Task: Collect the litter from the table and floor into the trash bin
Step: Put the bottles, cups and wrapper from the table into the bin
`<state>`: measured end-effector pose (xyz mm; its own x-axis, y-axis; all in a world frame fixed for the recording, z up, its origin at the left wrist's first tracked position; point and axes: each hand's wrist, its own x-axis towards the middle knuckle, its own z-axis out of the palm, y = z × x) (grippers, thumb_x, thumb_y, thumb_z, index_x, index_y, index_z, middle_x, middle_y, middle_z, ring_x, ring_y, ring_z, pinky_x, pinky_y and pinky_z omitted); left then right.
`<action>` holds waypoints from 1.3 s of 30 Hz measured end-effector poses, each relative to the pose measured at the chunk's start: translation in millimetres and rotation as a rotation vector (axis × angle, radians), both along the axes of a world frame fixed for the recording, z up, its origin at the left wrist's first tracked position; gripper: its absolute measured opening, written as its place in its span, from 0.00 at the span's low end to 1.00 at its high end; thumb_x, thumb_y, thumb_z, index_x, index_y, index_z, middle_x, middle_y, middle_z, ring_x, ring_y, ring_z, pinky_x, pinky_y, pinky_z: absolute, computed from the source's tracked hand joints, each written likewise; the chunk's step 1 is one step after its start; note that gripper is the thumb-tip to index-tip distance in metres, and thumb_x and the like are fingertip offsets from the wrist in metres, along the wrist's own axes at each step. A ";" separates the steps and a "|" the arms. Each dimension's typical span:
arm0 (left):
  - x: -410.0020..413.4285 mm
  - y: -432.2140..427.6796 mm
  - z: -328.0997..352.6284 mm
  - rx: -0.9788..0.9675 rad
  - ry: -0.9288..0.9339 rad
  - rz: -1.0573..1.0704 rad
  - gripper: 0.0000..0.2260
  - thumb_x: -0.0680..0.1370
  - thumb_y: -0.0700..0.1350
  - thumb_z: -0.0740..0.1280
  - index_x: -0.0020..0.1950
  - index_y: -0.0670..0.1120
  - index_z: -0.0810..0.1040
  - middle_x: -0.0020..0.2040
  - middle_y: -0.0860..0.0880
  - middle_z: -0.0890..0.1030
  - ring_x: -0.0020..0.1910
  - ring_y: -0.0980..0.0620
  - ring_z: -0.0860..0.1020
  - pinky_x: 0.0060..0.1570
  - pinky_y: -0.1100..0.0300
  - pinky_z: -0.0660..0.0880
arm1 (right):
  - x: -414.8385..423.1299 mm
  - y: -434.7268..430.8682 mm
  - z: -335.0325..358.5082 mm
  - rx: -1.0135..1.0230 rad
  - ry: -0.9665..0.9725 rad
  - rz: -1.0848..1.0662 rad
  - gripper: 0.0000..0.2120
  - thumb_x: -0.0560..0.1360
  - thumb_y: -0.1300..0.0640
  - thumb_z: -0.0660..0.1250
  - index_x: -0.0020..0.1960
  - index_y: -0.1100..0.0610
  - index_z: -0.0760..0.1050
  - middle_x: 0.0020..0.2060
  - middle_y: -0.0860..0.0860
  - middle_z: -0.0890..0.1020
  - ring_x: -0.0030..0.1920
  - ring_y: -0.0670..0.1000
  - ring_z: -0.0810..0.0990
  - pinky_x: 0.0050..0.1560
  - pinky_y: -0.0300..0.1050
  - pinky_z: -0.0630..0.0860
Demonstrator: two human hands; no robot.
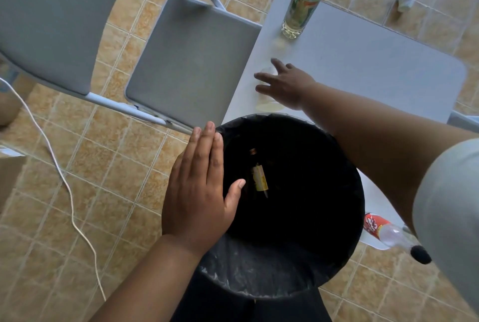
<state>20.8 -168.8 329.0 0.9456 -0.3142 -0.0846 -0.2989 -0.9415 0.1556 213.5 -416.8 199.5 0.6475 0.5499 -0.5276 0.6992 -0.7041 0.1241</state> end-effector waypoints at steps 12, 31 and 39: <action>2.0 -0.1 -3.0 0.001 -0.013 0.001 0.34 0.80 0.57 0.60 0.79 0.39 0.55 0.80 0.42 0.55 0.79 0.44 0.53 0.73 0.47 0.60 | -9.0 -21.2 3.8 0.182 0.010 -0.223 0.29 0.72 0.56 0.74 0.70 0.53 0.68 0.64 0.60 0.73 0.66 0.63 0.69 0.59 0.55 0.70; 5.8 -4.8 13.9 -0.024 0.095 0.017 0.32 0.80 0.53 0.61 0.78 0.39 0.56 0.79 0.43 0.55 0.78 0.44 0.54 0.76 0.51 0.54 | -186.2 15.8 192.9 1.254 -0.430 -0.960 0.34 0.69 0.48 0.77 0.70 0.59 0.71 0.59 0.51 0.77 0.57 0.53 0.79 0.52 0.48 0.79; 8.3 -2.5 15.3 -0.141 0.110 0.032 0.28 0.79 0.47 0.57 0.78 0.40 0.57 0.79 0.44 0.56 0.78 0.45 0.54 0.76 0.50 0.54 | -250.8 71.3 134.9 0.964 0.136 -1.422 0.31 0.69 0.45 0.75 0.67 0.52 0.70 0.59 0.50 0.79 0.58 0.51 0.78 0.51 0.41 0.74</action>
